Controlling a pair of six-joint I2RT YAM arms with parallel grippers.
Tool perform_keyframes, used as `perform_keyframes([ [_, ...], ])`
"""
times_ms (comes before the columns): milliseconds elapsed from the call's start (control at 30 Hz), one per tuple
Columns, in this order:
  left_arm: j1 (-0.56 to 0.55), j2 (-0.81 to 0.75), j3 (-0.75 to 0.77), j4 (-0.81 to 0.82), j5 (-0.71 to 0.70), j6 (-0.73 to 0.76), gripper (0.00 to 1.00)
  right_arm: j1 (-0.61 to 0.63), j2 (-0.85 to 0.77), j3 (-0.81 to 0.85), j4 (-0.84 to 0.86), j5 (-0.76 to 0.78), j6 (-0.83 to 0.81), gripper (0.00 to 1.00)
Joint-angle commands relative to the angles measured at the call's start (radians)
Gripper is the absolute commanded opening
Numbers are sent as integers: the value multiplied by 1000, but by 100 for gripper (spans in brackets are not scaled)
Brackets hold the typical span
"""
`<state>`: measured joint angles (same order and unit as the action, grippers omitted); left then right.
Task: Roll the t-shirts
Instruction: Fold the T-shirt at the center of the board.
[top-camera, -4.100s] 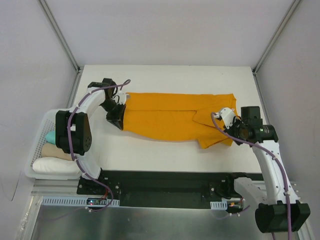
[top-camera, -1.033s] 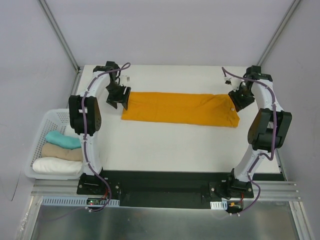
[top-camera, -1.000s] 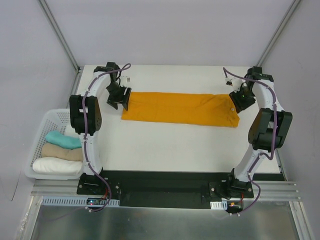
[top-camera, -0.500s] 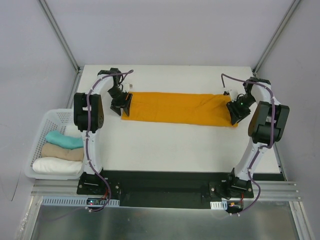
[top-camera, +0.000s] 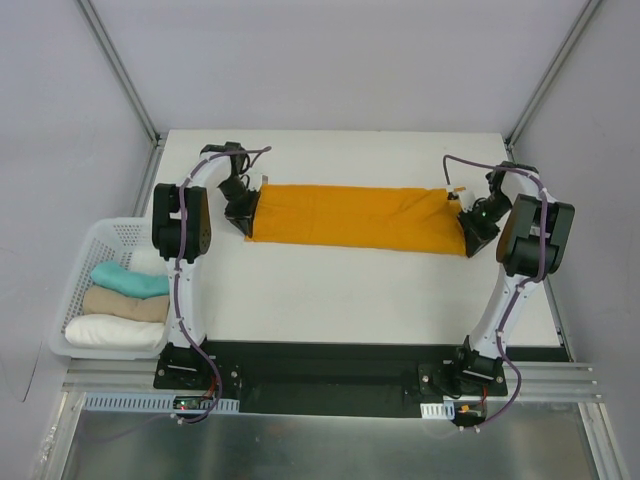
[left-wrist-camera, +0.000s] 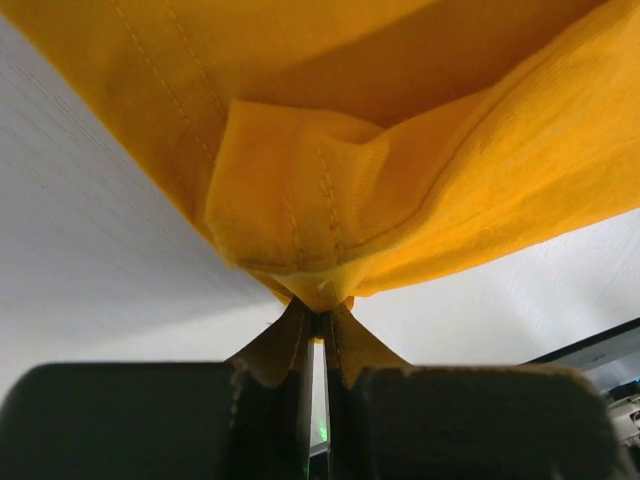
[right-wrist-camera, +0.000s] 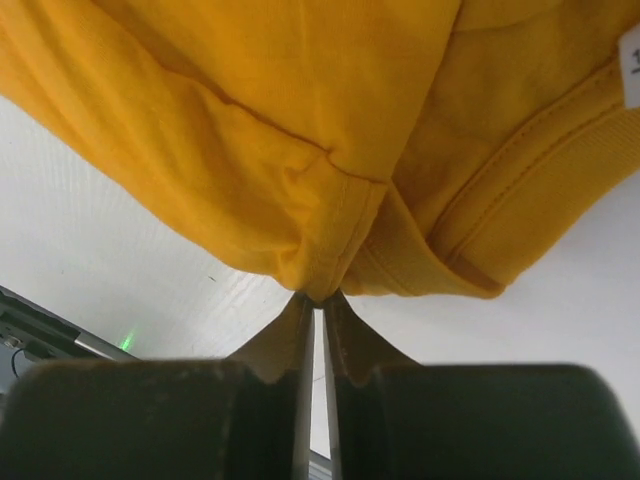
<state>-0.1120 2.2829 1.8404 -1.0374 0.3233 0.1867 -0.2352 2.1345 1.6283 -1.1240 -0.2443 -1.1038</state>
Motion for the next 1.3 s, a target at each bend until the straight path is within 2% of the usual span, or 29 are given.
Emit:
perform_keyframes([
  [0, -5, -25, -33, -35, -16, 17, 0, -12, 7, 35, -52, -6, -44, 4],
  [233, -2, -167, -164, -36, -46, 30, 0, -68, -28, 24, -80, 36, -123, 1],
  [400, -2, -278, -292, -39, -67, 45, 0, -85, -70, -47, -85, 60, -180, 1],
  [433, -3, -292, -308, -46, -70, 48, 5, -84, -74, -56, -86, 63, -180, 2],
  [467, -5, -321, -326, -53, -76, 49, 23, -82, -73, -59, -92, 69, -176, 10],
  [533, -5, -350, -333, -97, -101, 60, 38, -76, -71, -44, -118, 80, -147, 25],
  [567, -3, -385, -326, -113, -108, 65, 48, -78, -76, -29, -131, 76, -139, 29],
  [600, -3, -399, -319, -128, -118, 75, 51, -79, -84, 13, -144, 66, -127, 37],
  [633, -3, -407, -304, -154, -125, 79, 53, -81, -97, 36, -148, 39, -107, 41],
  [733, -2, -402, -189, -156, -95, 88, 55, -72, -123, 184, -181, -41, -70, 43],
  [867, -5, -285, -49, -129, 8, 95, 55, -18, -133, 336, -192, -108, 10, 44],
  [1033, -14, -174, 109, -109, 108, 195, 56, 85, -150, 367, -212, -112, 28, 44],
  [1267, -32, -111, 132, -101, 166, 372, 59, 105, -176, 315, -217, -122, 39, 44],
])
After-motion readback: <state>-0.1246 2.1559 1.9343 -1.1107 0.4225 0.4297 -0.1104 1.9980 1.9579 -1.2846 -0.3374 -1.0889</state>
